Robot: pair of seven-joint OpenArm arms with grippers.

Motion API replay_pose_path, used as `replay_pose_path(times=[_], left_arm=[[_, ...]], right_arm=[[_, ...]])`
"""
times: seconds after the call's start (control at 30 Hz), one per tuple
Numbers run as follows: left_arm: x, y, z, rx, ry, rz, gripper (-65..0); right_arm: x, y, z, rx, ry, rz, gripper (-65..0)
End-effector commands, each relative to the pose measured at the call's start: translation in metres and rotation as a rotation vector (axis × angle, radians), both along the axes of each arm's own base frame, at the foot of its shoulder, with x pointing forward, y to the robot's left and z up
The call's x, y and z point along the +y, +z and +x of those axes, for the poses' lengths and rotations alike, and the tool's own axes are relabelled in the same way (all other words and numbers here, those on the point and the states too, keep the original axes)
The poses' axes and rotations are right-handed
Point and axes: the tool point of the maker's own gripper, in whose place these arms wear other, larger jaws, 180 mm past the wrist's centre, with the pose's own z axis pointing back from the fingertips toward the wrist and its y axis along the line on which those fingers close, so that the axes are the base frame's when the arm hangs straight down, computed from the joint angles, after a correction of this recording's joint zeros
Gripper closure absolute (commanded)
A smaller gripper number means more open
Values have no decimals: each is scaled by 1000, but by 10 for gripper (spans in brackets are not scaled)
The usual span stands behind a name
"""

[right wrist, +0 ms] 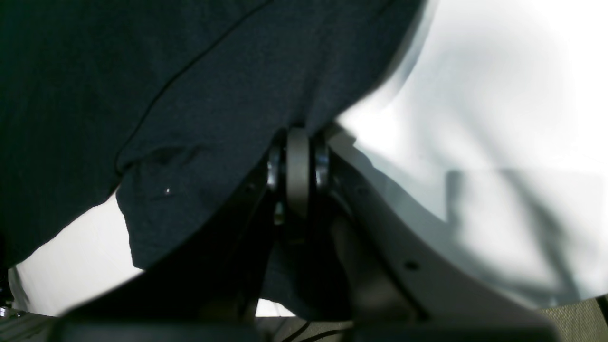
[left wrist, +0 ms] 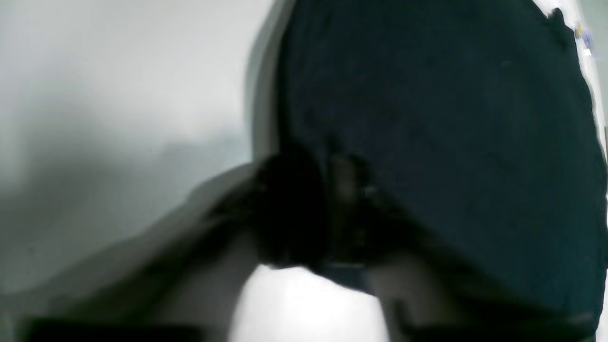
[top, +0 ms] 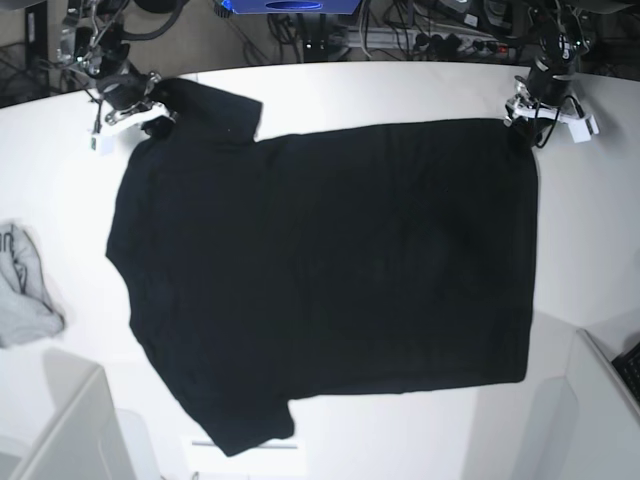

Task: Fold the T-shirt properly
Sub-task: 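Grasp the shoulder corners with both grippers and pull them toward the robot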

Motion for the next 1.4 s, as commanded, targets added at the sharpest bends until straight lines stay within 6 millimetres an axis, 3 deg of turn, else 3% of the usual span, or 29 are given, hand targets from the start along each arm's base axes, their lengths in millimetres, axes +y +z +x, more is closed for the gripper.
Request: replay_pose_path(times=[0.0, 0.03, 0.27, 0.47, 0.63, 0.77, 0.87, 1.13, 1.37], left_arm=[[-1, -4, -7, 39, -18, 5, -38], [-1, -4, -7, 39, -18, 5, 0], [1, -3, -10, 45, -26, 15, 0], [17, 1, -17, 74, -58, 63, 0], [26, 3, -32, 114, -87, 101, 0], [28, 1, -46, 143, -87, 106, 0], [25, 1, -51, 155, -98, 105, 0], [3, 44, -33, 55, -186, 154, 0], [12, 46, -26, 59, -119, 163, 0]], right_arm=[[-1, -4, -9, 42, 12, -10, 0], [-1, -4, -8, 40, 12, -10, 0], [-1, -1, -13, 38, 16, -16, 0], [-6, -1, -26, 58, 4, -26, 0], [-18, 2, -41, 73, -23, -49, 0], [-11, 16, -49, 58, 9, -56, 0], [-6, 28, -42, 20, 25, -62, 0], [4, 61, -16, -91, 59, -74, 0], [9, 68, 7, -100, 93, -55, 0]])
